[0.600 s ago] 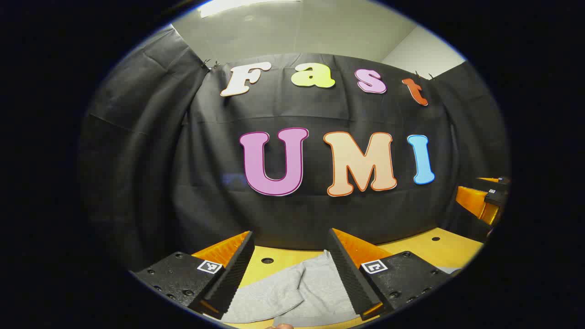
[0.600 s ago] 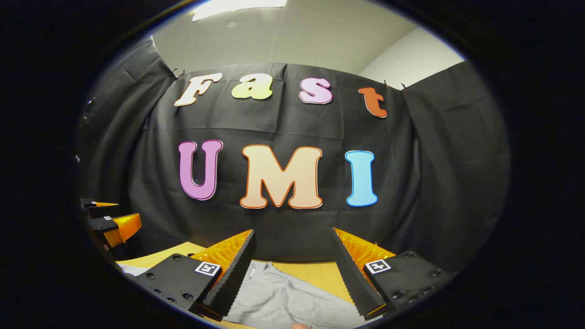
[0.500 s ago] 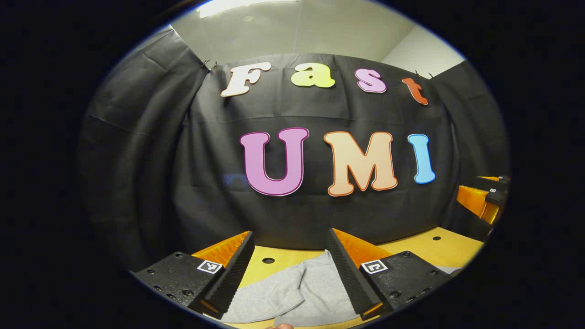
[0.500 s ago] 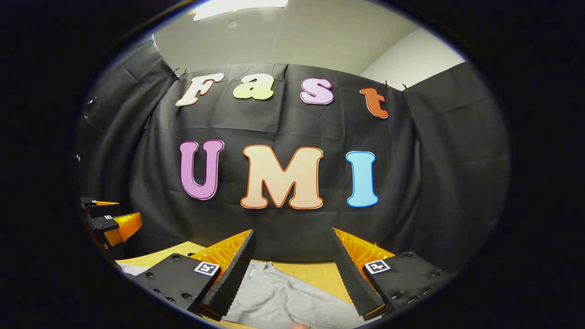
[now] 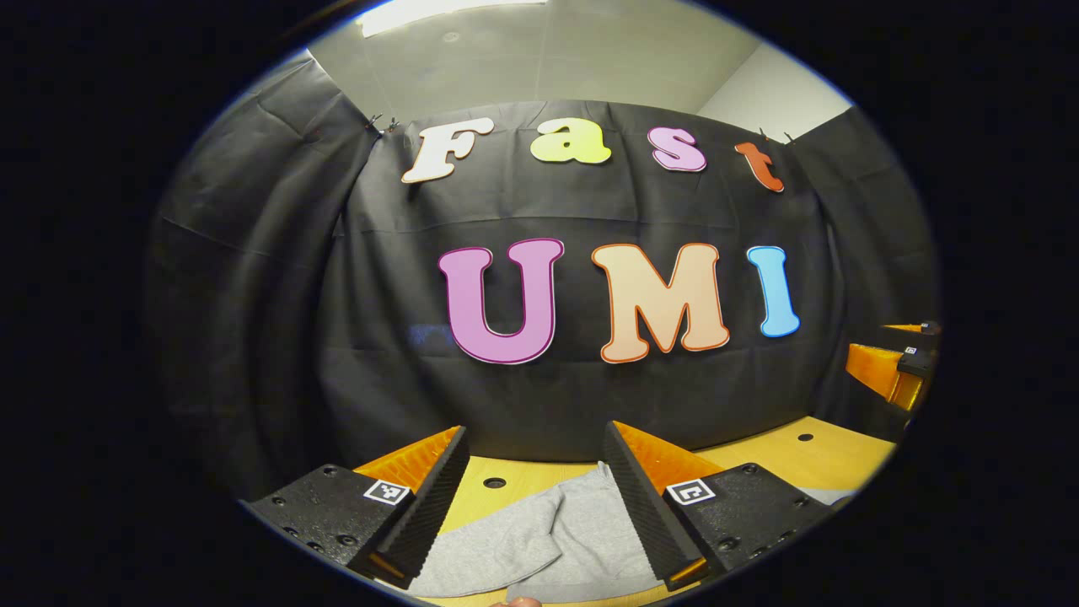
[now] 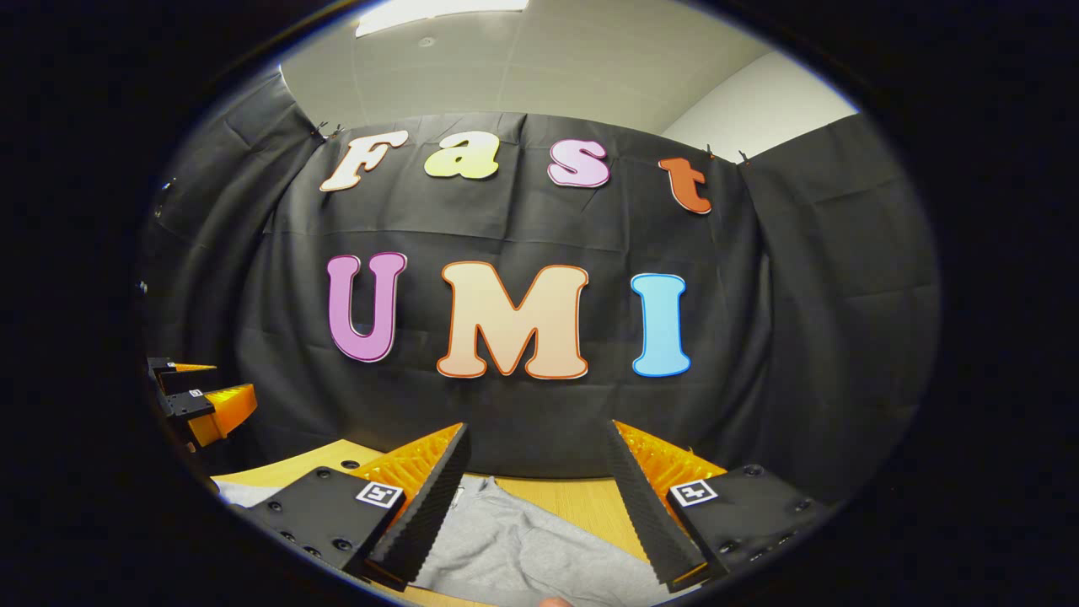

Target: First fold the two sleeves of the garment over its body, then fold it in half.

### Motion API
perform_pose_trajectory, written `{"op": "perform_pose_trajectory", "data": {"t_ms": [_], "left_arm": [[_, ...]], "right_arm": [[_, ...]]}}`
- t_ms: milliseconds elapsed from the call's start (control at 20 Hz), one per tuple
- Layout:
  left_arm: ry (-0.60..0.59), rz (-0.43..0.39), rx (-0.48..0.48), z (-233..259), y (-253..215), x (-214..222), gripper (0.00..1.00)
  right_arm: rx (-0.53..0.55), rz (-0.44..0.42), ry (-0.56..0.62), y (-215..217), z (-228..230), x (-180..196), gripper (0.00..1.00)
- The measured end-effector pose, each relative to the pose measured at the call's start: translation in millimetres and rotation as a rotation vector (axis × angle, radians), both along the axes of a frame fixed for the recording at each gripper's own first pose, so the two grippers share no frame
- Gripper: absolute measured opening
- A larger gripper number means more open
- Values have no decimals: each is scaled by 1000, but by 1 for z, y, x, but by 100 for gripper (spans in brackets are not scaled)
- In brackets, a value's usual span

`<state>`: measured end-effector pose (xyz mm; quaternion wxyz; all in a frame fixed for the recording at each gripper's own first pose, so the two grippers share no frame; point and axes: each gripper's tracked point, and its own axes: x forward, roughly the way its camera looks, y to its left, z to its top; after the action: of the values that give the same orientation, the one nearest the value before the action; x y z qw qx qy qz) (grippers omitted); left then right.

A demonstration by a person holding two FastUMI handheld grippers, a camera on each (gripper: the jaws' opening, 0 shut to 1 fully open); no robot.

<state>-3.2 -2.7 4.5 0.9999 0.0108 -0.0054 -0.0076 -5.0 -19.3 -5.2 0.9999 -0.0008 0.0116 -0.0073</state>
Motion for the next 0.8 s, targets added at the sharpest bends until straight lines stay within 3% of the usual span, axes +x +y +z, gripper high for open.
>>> {"op": "perform_pose_trajectory", "data": {"t_ms": [650, 800], "left_arm": [[-5, -18, 18, 0, -4, -2, 93], [0, -34, 12, -2, -9, -2, 94]], "right_arm": [[-7, 19, 15, -1, -4, -5, 99], [-11, -1, 38, -21, -12, -4, 99]]}}
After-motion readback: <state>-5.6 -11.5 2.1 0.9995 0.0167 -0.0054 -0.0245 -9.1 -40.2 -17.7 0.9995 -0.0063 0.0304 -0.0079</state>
